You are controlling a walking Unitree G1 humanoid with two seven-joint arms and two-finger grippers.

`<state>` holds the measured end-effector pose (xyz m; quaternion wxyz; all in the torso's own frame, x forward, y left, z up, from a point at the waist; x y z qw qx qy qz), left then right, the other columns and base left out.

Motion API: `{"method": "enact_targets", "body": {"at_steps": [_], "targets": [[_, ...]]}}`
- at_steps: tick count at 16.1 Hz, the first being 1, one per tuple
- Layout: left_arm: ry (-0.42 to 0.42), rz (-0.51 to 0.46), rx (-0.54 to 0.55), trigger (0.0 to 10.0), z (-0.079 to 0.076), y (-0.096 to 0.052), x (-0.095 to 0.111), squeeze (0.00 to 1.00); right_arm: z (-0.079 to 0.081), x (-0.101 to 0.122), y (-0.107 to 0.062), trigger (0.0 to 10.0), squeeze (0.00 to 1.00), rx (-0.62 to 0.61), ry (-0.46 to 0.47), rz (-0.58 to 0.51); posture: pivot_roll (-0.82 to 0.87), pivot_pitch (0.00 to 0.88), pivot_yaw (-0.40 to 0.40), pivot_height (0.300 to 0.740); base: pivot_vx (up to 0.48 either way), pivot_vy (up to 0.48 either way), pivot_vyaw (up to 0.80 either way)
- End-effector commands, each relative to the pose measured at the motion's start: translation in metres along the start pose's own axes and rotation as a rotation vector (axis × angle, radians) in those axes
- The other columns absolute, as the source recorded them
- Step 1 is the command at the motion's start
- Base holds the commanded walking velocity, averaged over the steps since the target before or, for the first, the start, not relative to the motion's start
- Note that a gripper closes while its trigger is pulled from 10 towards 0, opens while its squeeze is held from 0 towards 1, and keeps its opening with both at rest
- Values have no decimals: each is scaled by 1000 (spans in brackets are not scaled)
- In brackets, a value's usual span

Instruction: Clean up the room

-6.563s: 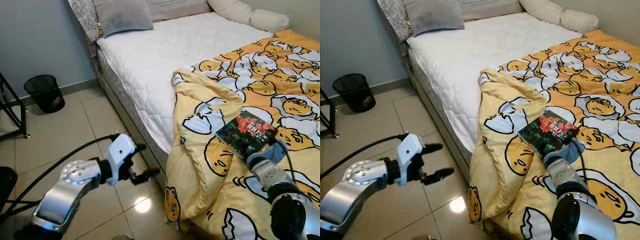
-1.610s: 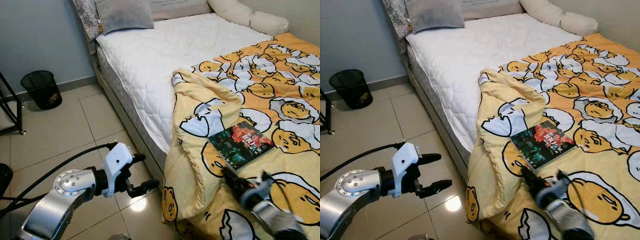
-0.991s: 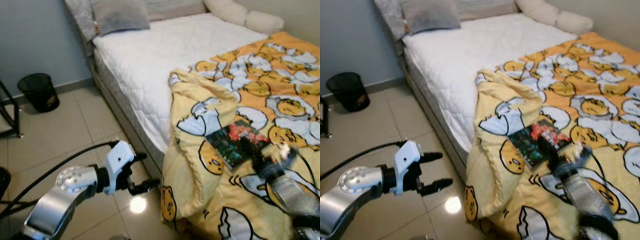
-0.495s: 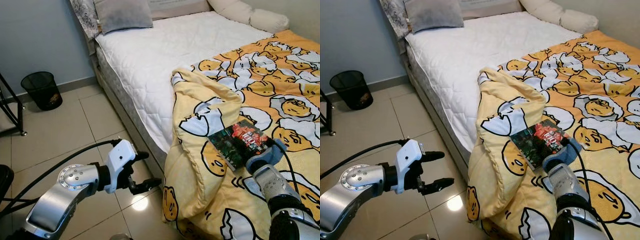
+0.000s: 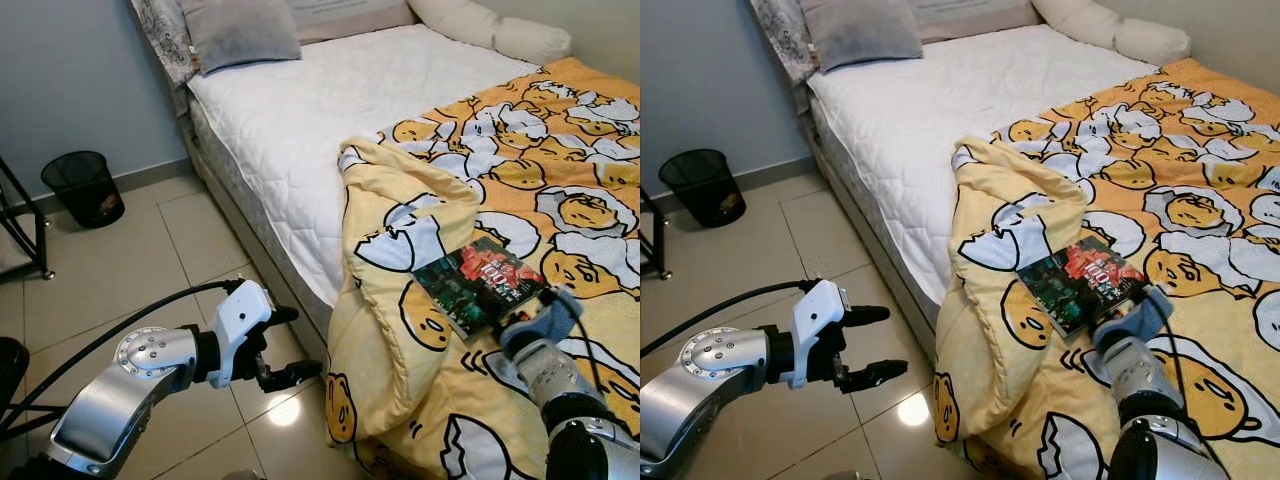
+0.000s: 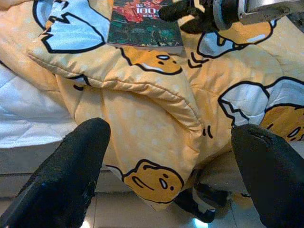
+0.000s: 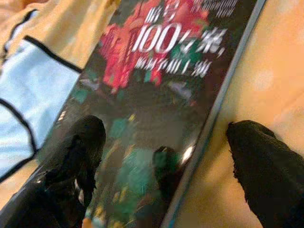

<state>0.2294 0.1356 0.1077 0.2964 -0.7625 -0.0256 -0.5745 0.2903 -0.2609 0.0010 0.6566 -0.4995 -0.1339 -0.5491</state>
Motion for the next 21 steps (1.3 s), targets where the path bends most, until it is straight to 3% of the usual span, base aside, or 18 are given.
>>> {"method": "enact_targets", "body": {"at_steps": [1, 8, 10, 13, 17, 21], "targets": [[5, 4, -9, 10000, 0, 0, 2, 769, 5, -5, 1, 10000, 0, 26, 61, 15, 44, 0, 29, 740, 0, 0, 0], [4, 20, -18, 10000, 0, -2, 1, 773, 10, -38, 0, 10000, 0, -3, 84, 155, 62, 0, 44, 740, 0, 0, 0], [5, 24, -21, 10000, 0, -3, 2, 769, 11, -44, 0, 10000, 0, -30, 134, 166, 74, 0, 47, 740, 0, 0, 0], [6, 40, -24, 10000, -1, -9, 1, 769, 21, -48, 2, 10000, 0, -18, 263, 139, 98, 0, 56, 740, 0, 0, 0], [4, 61, -29, 10000, -3, -15, 1, 769, 41, -36, 8, 10000, 0, 79, 470, 28, 137, 16, 68, 740, 0, 0, 0], [5, 80, -36, 10000, -6, -18, 0, 773, 51, -31, 10, 10000, 0, 141, 556, -25, 154, 31, 77, 740, 0, 0, 0]]}}
Point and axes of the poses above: a point about 5 cm out from each wrist's last joint towards the gripper, its own y axis pointing out of the wrist towards the gripper, its own x axis along the axis of the wrist's last joint, z = x × y, the point moved 1 cm from there along y, pointing out of the wrist towards the gripper, and after that the axes turned 8 degrees about -y, right-handed, at the moved point
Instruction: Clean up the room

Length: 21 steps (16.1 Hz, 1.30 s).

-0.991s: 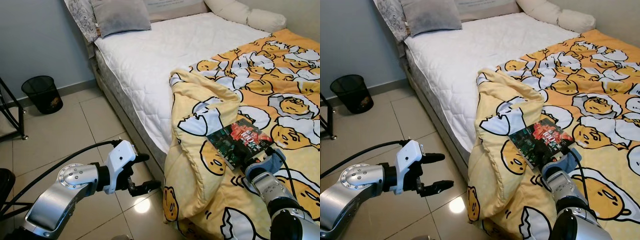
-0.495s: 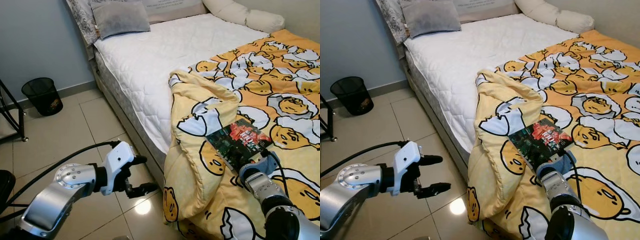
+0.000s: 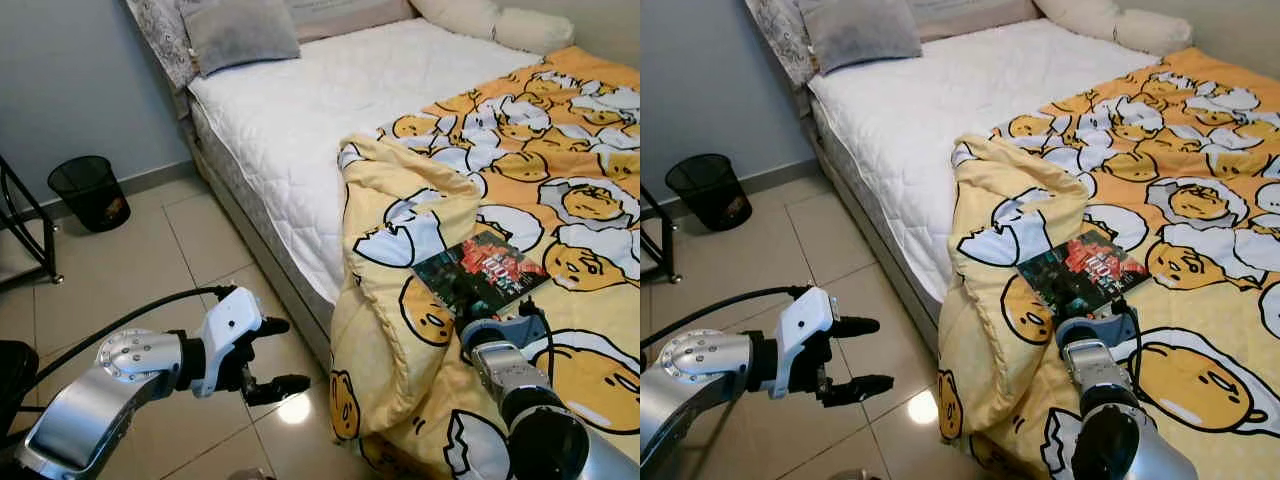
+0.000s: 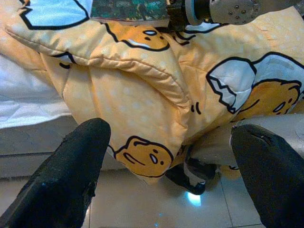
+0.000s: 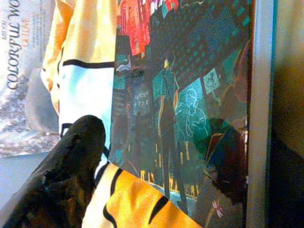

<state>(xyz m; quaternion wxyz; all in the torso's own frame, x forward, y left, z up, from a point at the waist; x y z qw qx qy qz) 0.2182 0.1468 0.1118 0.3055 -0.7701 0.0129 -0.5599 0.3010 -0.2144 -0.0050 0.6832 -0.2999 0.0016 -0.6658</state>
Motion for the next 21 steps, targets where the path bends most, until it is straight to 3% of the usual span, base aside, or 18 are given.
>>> {"method": "enact_targets", "body": {"at_steps": [1, 4, 5, 6, 7, 8, 9, 11, 21], "targets": [[13, 3, 0, 10000, -1, -3, 3, 769, 15, -3, 5, 10000, 0, 55, 46, -13, 150, 23, 73, 740, 0, 0, 0], [20, -6, 4, 10000, -1, 2, 6, 769, 24, 13, 8, 10000, 0, 93, 39, -87, 139, 1, 59, 740, 0, 0, 0], [24, -17, 10, 10000, 0, 3, 8, 769, 27, 24, 9, 7922, 0, 103, 44, -137, 134, 0, 51, 740, 0, 0, 0], [26, -20, 12, 10000, 0, 4, 8, 769, 29, 28, 9, 6902, 0, 110, 51, -153, 133, 0, 48, 740, 0, 0, 0], [27, -23, 15, 10000, 1, 4, 8, 769, 31, 29, 10, 4824, 0, 117, 53, -157, 131, 0, 44, 740, 0, 0, 0], [27, -24, 17, 10000, 2, 4, 8, 769, 32, 30, 10, 4314, 0, 119, 46, -155, 129, 0, 43, 740, 0, 0, 0], [27, -27, 23, 10000, 3, 3, 8, 773, 33, 30, 11, 2510, 0, 113, 20, -148, 127, 0, 38, 740, 0, 0, 0], [26, -29, 28, 10000, 5, 2, 7, 765, 34, 29, 12, 0, 0, 95, -1, -146, 125, 0, 35, 740, 0, 0, 0], [30, -52, 49, 10000, 7, 6, 10, 769, 22, 28, 9, 0, 0, 29, -6, -142, 124, 0, 20, 740, 0, 0, 0]]}}
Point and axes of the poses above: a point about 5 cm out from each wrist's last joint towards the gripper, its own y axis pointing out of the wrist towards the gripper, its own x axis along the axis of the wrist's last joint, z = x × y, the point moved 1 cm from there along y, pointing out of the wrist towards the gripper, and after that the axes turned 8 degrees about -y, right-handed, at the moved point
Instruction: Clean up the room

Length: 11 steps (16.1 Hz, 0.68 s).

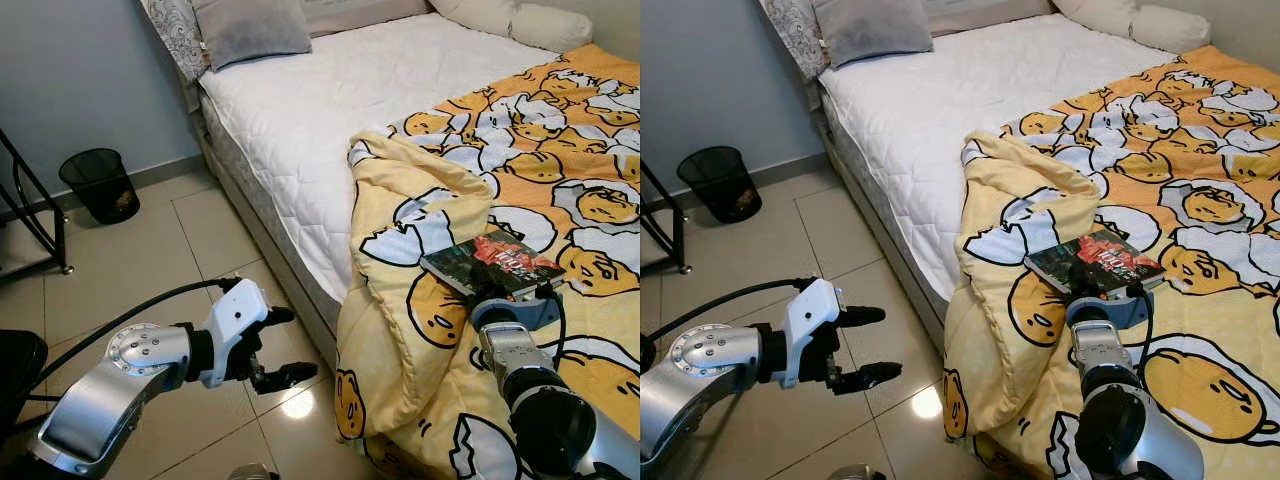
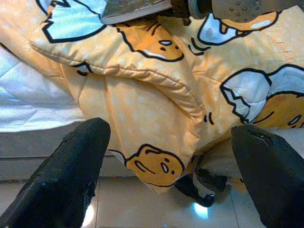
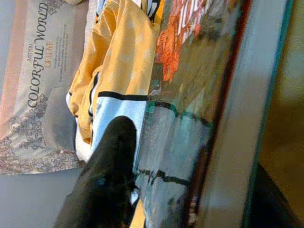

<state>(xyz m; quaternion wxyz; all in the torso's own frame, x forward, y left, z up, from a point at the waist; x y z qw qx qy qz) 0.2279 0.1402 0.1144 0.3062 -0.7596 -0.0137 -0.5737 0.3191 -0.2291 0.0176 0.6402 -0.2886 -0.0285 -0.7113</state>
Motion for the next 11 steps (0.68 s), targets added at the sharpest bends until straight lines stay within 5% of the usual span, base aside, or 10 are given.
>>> {"method": "enact_targets", "body": {"at_steps": [1, 11], "targets": [[11, -5, 13, 10000, 2, -1, 2, 769, 2, 3, 1, 0, 0, -2, -11, -2, 124, 0, 20, 740, 0, 0, 0], [2, -47, 36, 10000, 7, 6, 5, 765, 3, 0, 1, 0, 0, 8, -23, 10, 100, 0, 0, 740, 0, 0, 0]]}}
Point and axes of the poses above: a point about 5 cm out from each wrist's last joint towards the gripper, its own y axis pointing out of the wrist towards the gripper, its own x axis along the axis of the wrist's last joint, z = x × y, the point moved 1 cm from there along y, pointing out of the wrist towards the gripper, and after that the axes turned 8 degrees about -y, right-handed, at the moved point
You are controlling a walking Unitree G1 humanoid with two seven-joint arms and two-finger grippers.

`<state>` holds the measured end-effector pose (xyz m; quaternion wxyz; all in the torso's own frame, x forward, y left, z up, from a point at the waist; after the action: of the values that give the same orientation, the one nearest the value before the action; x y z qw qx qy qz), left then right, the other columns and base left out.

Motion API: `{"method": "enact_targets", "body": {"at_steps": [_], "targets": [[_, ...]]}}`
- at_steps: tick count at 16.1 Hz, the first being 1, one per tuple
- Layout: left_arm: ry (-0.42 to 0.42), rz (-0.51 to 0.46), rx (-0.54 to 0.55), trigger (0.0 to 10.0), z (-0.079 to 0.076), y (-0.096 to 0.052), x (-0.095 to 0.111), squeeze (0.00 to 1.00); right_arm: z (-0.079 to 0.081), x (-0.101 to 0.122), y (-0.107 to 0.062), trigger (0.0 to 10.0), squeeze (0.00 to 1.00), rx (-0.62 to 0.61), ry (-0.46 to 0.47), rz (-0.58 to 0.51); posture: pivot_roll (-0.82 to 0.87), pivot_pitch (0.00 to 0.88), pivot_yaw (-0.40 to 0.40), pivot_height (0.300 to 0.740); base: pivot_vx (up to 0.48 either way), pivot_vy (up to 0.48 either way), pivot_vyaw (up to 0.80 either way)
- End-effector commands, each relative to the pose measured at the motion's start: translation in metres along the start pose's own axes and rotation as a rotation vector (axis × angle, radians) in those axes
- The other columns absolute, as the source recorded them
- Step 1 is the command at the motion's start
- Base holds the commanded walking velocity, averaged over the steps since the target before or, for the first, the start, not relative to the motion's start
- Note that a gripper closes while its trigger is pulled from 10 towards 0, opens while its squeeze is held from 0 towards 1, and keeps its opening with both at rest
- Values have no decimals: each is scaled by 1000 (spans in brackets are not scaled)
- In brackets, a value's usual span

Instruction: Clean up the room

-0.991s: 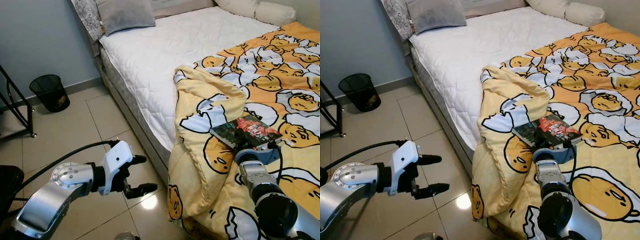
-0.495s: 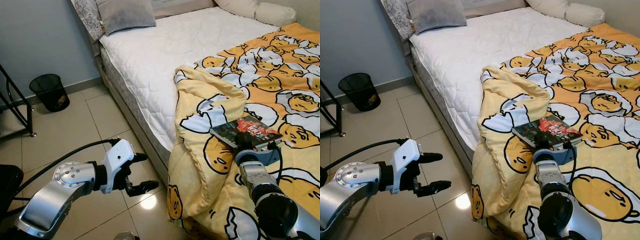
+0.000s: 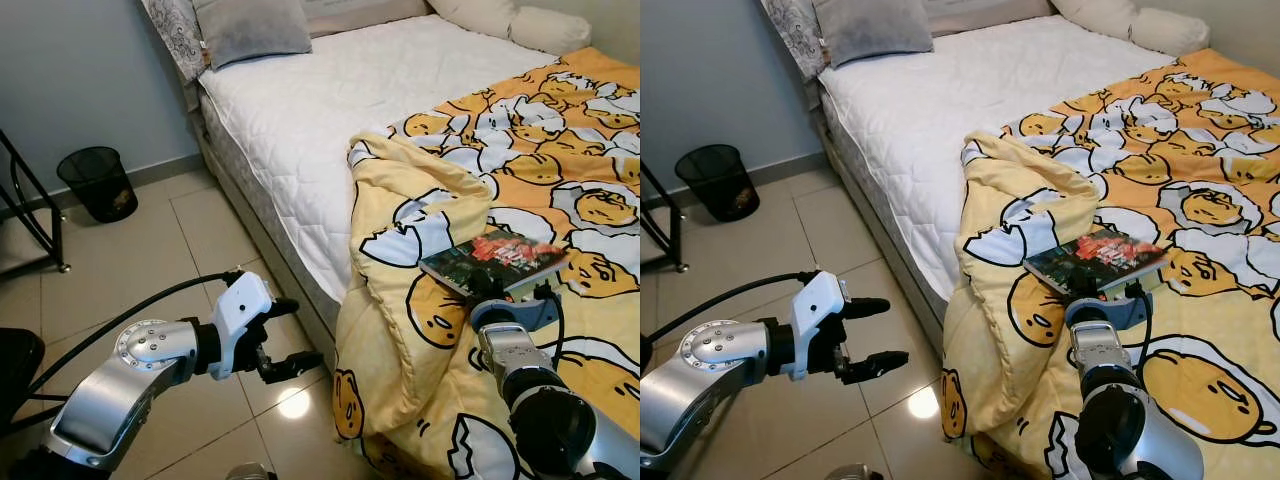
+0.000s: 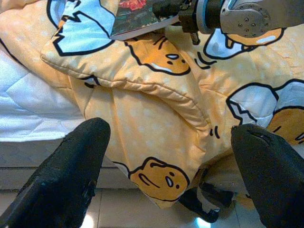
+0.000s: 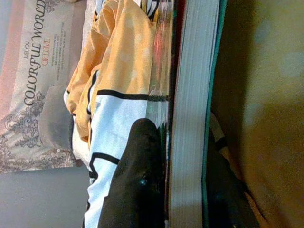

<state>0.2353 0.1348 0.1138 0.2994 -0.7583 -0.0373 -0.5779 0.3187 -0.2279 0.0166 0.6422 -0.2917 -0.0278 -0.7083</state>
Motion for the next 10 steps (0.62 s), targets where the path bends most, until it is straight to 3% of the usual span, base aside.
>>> {"method": "enact_targets", "body": {"at_steps": [1, 5, 7, 8, 10], "targets": [[5, -8, 18, 10000, 3, 0, 1, 769, 4, 2, 1, 0, 0, 17, -17, 2, 104, 0, -11, 740, 0, 0, 0], [-7, -47, 42, 10000, 2, -1, 2, 769, 8, 12, 2, 0, 0, 86, -43, -22, 120, 0, -22, 740, 0, 0, 0], [-25, -146, 168, 10000, 10, -5, 7, 769, 16, 21, 2, 0, 0, 150, -253, -54, 88, 0, -7, 740, 0, 0, 0], [-28, -178, 284, 10000, 20, -5, 7, 765, 24, 24, 2, 0, 0, 180, -332, -88, 71, 0, 1, 740, 0, 0, 0], [-43, -224, 466, 10000, 36, -6, 7, 761, 42, 24, -2, 0, 0, 244, -421, -169, 24, 0, 20, 740, 0, 0, 0]]}}
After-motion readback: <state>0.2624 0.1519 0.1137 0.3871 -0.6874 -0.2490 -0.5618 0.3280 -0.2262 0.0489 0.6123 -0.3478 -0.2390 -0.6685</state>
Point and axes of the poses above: a point about 5 cm out from each wrist's last joint towards the gripper, its own y axis pointing out of the wrist towards the gripper, its own x axis along the axis of the wrist's last joint, z = x × y, the point moved 1 cm from there along y, pointing out of the wrist towards the gripper, and after that the axes turned 8 degrees about -y, right-handed, at the moved point
